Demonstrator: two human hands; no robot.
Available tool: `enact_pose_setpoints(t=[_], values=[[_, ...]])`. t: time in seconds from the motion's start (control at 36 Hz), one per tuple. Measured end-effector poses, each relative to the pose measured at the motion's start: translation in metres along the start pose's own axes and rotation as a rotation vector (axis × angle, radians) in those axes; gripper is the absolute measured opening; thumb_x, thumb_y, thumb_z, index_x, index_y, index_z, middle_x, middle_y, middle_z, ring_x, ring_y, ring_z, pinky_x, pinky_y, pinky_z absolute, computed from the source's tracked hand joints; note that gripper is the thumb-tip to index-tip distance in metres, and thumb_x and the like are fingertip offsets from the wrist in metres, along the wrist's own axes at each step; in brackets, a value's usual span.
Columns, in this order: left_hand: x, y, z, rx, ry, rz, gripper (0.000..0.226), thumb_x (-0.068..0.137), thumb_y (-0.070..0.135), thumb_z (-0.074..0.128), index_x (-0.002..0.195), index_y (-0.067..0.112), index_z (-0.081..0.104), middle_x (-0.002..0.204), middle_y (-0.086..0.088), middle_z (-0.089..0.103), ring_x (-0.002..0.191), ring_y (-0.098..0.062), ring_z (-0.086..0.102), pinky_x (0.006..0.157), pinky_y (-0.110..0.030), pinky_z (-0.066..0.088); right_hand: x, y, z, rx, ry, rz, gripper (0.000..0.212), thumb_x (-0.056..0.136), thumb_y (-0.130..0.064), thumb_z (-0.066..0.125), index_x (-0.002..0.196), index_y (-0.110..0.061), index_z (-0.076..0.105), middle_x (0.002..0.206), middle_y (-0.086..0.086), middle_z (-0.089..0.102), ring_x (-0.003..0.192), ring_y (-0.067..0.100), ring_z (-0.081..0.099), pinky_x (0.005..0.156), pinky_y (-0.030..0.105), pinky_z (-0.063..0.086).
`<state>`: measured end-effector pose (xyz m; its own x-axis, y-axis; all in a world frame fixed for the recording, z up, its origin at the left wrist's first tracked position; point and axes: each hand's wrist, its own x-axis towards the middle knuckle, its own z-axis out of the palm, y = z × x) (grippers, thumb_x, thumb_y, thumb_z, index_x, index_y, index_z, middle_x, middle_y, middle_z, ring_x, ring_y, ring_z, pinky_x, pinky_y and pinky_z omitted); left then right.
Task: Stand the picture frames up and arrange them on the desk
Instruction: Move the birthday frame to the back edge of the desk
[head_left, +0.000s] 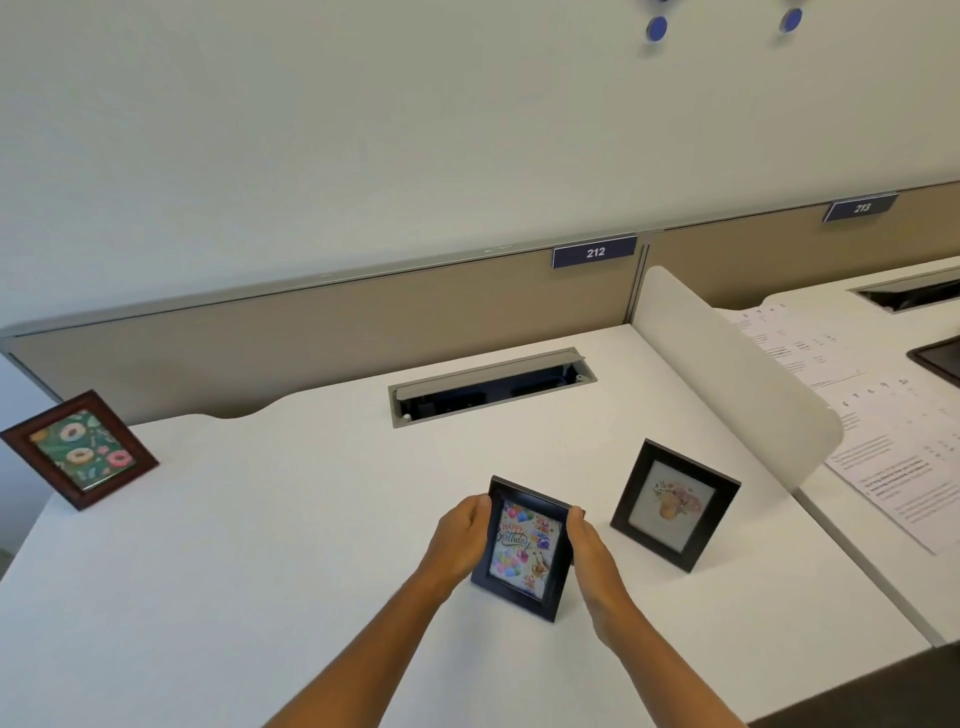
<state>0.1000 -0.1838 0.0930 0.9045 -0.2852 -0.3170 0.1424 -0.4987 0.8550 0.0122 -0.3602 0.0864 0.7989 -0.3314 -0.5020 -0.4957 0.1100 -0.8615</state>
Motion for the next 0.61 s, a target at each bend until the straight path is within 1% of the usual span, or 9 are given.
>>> enact_pose_setpoints(t=[0.06, 0.11, 0.22, 0.31, 0.36, 0.42, 0.47, 0.56, 0.61], values=[[-0.002, -0.003, 0.001, -0.013, 0.011, -0.007, 0.043, 0.112, 0.044, 0.031, 0.12, 0.016, 0.063, 0.105, 0.011, 0.07, 0.097, 0.001, 0.065, 0.07, -0.009, 0.047, 0.001, 0.004, 0.0, 0.035, -0.02, 0.03, 0.056, 0.108, -0.072, 0.028, 0.137, -0.033, 0.056, 0.121, -0.012, 0.066, 0.107, 0.007, 0.06, 0.102, 0.037, 0.039], [-0.003, -0.005, 0.002, -0.017, 0.023, -0.008, 0.043, 0.112, 0.044, 0.031, 0.12, 0.017, 0.063, 0.105, 0.011, 0.069, 0.097, 0.002, 0.065, 0.068, -0.007, 0.047, 0.002, 0.006, 0.0, 0.059, -0.035, 0.048, 0.056, 0.108, -0.072, 0.027, 0.135, -0.033, 0.058, 0.119, -0.015, 0.066, 0.11, 0.008, 0.062, 0.104, 0.039, 0.039], [-0.005, -0.007, 0.005, -0.026, 0.036, -0.001, 0.037, 0.113, 0.043, 0.03, 0.118, 0.023, 0.061, 0.104, 0.015, 0.068, 0.097, 0.003, 0.065, 0.063, -0.003, 0.049, 0.007, 0.009, -0.002, 0.1, -0.039, 0.093, 0.065, 0.106, -0.074, 0.03, 0.14, -0.029, 0.061, 0.139, 0.005, 0.066, 0.129, 0.029, 0.061, 0.115, 0.048, 0.044], [-0.004, -0.008, 0.005, -0.035, 0.037, 0.014, 0.04, 0.112, 0.043, 0.032, 0.119, 0.018, 0.062, 0.108, 0.007, 0.071, 0.1, -0.003, 0.068, 0.072, -0.01, 0.052, 0.01, 0.009, -0.005, 0.126, -0.045, 0.12, 0.077, 0.103, -0.079, 0.031, 0.151, -0.025, 0.059, 0.146, 0.009, 0.065, 0.134, 0.033, 0.061, 0.113, 0.05, 0.046], [-0.003, -0.009, 0.005, -0.033, 0.036, 0.032, 0.036, 0.113, 0.039, 0.034, 0.123, 0.018, 0.062, 0.114, 0.006, 0.071, 0.102, -0.003, 0.067, 0.073, -0.011, 0.052, 0.011, 0.008, -0.007, 0.136, -0.051, 0.134, 0.082, 0.101, -0.082, 0.029, 0.153, -0.026, 0.057, 0.15, 0.009, 0.064, 0.137, 0.034, 0.059, 0.112, 0.051, 0.044], [-0.003, -0.01, 0.004, -0.02, 0.034, 0.056, 0.032, 0.113, 0.032, 0.037, 0.134, 0.021, 0.059, 0.12, 0.008, 0.068, 0.103, -0.002, 0.065, 0.072, -0.009, 0.052, 0.011, 0.008, -0.008, 0.147, -0.056, 0.139, 0.082, 0.099, -0.085, 0.028, 0.149, -0.029, 0.059, 0.147, 0.008, 0.065, 0.134, 0.032, 0.061, 0.109, 0.05, 0.043], [-0.001, -0.013, 0.004, -0.008, 0.035, 0.074, 0.033, 0.113, 0.025, 0.039, 0.14, 0.02, 0.056, 0.124, 0.008, 0.065, 0.108, -0.005, 0.064, 0.072, -0.007, 0.052, 0.012, 0.008, -0.009, 0.162, -0.061, 0.145, 0.083, 0.097, -0.087, 0.027, 0.145, -0.029, 0.061, 0.144, 0.007, 0.068, 0.131, 0.03, 0.062, 0.108, 0.049, 0.042], [0.001, -0.016, 0.005, 0.02, 0.047, 0.094, 0.034, 0.113, 0.02, 0.04, 0.144, 0.017, 0.055, 0.128, 0.005, 0.065, 0.114, -0.009, 0.062, 0.074, -0.005, 0.051, 0.013, 0.009, -0.009, 0.192, -0.062, 0.151, 0.085, 0.098, -0.087, 0.028, 0.144, -0.026, 0.065, 0.138, 0.007, 0.071, 0.127, 0.029, 0.066, 0.106, 0.049, 0.045], [0.001, -0.019, 0.005, 0.03, 0.071, 0.099, 0.034, 0.113, 0.021, 0.041, 0.143, 0.017, 0.056, 0.129, 0.005, 0.066, 0.113, -0.009, 0.062, 0.073, -0.004, 0.05, 0.013, 0.009, -0.008, 0.201, -0.062, 0.152, 0.084, 0.098, -0.086, 0.03, 0.143, -0.026, 0.066, 0.135, 0.006, 0.073, 0.124, 0.027, 0.068, 0.098, 0.047, 0.05]])
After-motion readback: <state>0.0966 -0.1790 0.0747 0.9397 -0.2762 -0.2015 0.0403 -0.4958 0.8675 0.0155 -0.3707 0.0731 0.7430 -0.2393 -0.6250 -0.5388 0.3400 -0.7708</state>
